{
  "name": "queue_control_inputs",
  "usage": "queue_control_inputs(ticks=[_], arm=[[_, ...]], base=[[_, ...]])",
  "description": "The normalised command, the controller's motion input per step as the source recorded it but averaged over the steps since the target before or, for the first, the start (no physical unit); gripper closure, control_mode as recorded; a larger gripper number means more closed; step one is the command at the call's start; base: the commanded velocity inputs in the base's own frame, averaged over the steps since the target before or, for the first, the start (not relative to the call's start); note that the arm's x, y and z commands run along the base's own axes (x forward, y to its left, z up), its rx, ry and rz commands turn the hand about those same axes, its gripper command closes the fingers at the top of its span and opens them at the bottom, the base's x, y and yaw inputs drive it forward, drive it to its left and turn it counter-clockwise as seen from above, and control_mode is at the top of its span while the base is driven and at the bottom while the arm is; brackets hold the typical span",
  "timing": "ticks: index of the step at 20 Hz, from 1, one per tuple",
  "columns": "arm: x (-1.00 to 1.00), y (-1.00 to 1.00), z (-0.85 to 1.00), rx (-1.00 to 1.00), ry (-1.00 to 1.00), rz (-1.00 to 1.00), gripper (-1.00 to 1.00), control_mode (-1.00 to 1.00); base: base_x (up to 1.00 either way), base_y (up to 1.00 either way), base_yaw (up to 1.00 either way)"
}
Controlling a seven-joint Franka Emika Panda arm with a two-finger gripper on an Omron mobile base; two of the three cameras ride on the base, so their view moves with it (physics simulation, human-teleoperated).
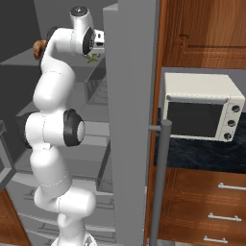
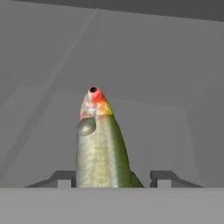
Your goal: Gather the cucumber and broccoli from the fridge and place them on a tray on the dining counter. Then gather the chicken drumstick and fish from the fridge and place them on the other tray.
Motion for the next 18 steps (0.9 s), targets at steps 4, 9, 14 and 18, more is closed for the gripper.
queue_control_inputs(ticks=[4,9,14,18], arm=[[-0.32,0.22,-0.28,0.0,-0.02,0.01,1.0,-1.0],[-0.85,0.2,-0.2,0.0,-0.18,0.0,1.0,-1.0],[-1.0,0.16,-0.05,0.0,-0.19,0.0,1.0,-1.0],[-1.0,0.1,0.01,0.04,-0.15,0.0,1.0,-1.0]], base=[[0.0,0.0,0.0],[0.0,0.0,0.0],[0.0,0.0,0.0],[0.0,0.0,0.0]])
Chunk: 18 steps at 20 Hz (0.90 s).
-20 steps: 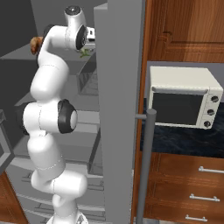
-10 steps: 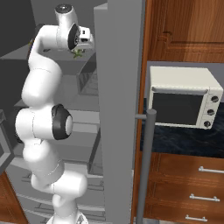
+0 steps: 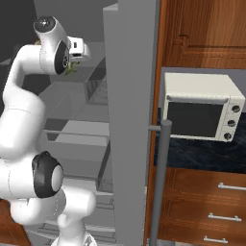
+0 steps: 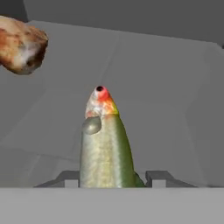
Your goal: Gather the cucumber and broccoli from the fridge and place them on a tray on the dining counter. Then gather the chicken drumstick and fish from the fridge and place them on the other tray.
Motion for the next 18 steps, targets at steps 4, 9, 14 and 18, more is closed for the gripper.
queue_control_inputs(ticks=[4,9,14,18], arm=[[-1.0,0.02,0.28,0.1,-0.04,-0.04,1.0,-1.0],[-1.0,0.0,0.2,0.12,0.03,-0.06,1.0,-1.0],[-1.0,0.0,0.0,0.05,0.11,-0.04,1.0,-1.0],[-1.0,0.0,-0.06,0.01,0.12,-0.04,1.0,-1.0]], base=[[0.0,0.0,0.0],[0.0,0.0,0.0],[0.0,0.0,0.0],[0.0,0.0,0.0]])
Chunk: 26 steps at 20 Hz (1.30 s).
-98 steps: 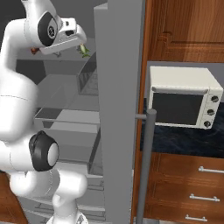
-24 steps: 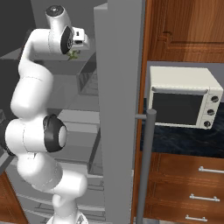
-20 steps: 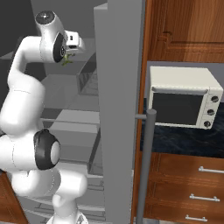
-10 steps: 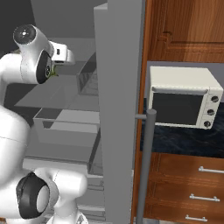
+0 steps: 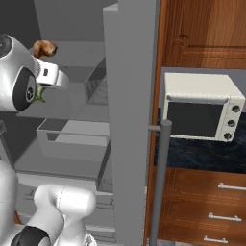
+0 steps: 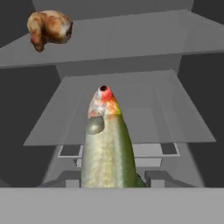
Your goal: Gather the cucumber and broccoli from the fridge and place them on a tray on the dining counter. Then gather the chicken drumstick and fish from the fridge and place them on the other tray.
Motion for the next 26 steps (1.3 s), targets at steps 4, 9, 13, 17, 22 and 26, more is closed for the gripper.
queue_control_inputs(ticks=[4,9,13,17,22,26], arm=[[-1.0,0.0,-0.13,0.0,0.09,-0.03,1.0,-1.0],[-1.0,0.0,-0.12,0.0,0.08,-0.03,1.0,-1.0],[-0.96,-0.03,0.0,0.0,0.06,-0.01,1.0,-1.0],[-0.81,-0.2,0.0,0.01,0.04,0.0,1.0,-1.0],[-0.56,-0.32,0.0,0.03,0.0,-0.02,1.0,-1.0],[-0.01,0.0,0.0,0.0,0.0,-0.01,1.0,-1.0]], base=[[0.0,0.0,0.0],[0.0,0.0,0.0],[0.0,0.0,0.0],[0.0,0.0,0.0],[0.0,0.0,0.0],[0.0,0.0,0.0]])
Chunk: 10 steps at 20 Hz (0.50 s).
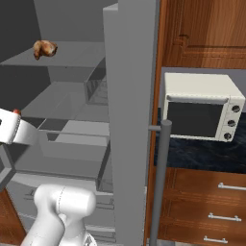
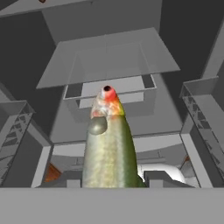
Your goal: Gather the cucumber and broccoli from the fridge and place them on a tray on the dining counter. Then gather the chicken drumstick and fish from the fridge and place them on the other tray.
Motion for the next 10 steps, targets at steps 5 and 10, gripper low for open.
queue_control_inputs(ticks=[5,10], arm=[[0.0,0.0,0.0,0.0,0.0,0.0,1.0,1.0],[0.0,0.0,0.0,0.0,0.0,0.0,1.0,1.0]], base=[[-0.01,0.0,0.0],[-0.31,0.09,-0.06]])
